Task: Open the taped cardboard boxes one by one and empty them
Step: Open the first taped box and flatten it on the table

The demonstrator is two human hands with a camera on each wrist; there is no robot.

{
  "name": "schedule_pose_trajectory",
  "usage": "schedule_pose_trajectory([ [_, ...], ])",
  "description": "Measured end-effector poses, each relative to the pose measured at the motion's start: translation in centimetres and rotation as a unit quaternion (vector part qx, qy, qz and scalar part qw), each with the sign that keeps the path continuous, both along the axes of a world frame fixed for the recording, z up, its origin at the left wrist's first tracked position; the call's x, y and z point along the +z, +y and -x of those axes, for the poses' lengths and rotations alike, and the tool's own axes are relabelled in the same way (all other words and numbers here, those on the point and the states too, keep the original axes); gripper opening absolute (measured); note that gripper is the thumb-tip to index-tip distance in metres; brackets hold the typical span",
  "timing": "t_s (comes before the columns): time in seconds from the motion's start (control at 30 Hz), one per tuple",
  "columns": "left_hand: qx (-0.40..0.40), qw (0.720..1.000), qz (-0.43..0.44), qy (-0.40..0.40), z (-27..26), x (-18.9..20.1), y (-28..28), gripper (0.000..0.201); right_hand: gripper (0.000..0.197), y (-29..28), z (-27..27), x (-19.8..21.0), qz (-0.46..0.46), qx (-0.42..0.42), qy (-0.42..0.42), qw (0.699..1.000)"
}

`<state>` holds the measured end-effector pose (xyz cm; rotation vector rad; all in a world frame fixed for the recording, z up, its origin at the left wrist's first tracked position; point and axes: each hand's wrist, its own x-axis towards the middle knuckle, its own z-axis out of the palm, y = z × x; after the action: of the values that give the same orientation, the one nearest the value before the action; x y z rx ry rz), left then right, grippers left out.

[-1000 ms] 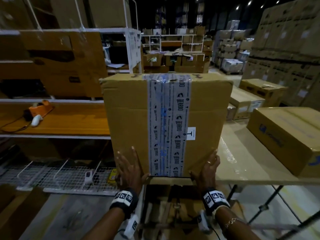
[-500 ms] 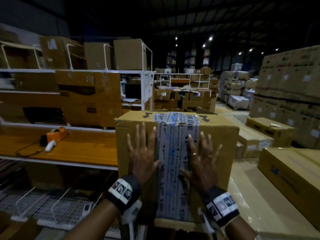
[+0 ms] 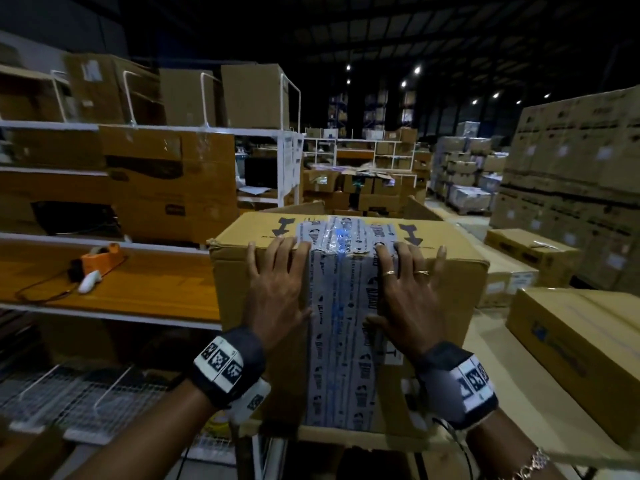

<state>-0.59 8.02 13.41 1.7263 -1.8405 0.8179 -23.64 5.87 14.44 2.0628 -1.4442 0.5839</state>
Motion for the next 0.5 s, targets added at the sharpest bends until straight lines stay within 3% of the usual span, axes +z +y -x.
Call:
schedule_pose_trajectory([
  [0.13,-0.054,0.996,0.073,0.023,0.2,0.4,3.0,0.087,0.121,3.2,0.9,-0.7,0.022,0.026,-0.016,0.999],
  [0.3,-0.148,0.972,0.125,0.137,-1.9,4.1,4.5,0.062,0.083,5.7,2.4,-0.5,0.09,0.117,-0.109,0.983],
  [0.4,0.013,0.991,0.066,0.112,-5.3,6.6,3.5,0.075,0.064,5.6,4.0,1.9,0.123,0.102,-0.185,0.97],
  [0.43,0.066,0.992,0.019,0.109,-6.2,7.0,3.1,0.084,0.067,5.4,4.7,2.8,0.118,0.054,-0.195,0.972],
  [0.5,0.093,0.983,-0.075,0.143,-7.1,6.9,2.6,0.102,0.083,4.8,6.1,4.2,0.059,-0.053,-0.196,0.977],
])
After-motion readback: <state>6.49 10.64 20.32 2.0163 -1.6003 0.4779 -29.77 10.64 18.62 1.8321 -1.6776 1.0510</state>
